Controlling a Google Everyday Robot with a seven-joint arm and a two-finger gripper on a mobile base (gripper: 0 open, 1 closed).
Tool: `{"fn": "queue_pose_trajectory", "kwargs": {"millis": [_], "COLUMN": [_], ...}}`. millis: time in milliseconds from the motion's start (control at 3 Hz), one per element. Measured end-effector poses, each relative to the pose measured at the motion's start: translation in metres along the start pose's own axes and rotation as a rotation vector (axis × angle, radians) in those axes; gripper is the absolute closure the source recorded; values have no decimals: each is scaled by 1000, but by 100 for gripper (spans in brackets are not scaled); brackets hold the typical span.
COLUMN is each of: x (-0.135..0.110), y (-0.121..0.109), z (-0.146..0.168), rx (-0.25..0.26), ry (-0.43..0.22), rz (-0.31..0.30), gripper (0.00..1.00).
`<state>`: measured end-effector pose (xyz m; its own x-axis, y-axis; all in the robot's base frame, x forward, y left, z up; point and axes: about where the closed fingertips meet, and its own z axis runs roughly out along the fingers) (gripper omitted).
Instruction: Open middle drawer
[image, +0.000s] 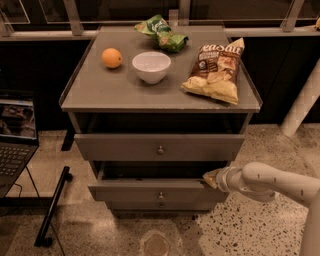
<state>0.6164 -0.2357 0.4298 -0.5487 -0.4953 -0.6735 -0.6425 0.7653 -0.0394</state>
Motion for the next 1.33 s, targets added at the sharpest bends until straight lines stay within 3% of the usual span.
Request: {"fn": "queue_pose_trajectory", "kwargs": {"millis": [1333], "x": [7], "y": [17], "z": [-4], "rx": [-59], "ry": [45], "rz": [67], "gripper": [100]}}
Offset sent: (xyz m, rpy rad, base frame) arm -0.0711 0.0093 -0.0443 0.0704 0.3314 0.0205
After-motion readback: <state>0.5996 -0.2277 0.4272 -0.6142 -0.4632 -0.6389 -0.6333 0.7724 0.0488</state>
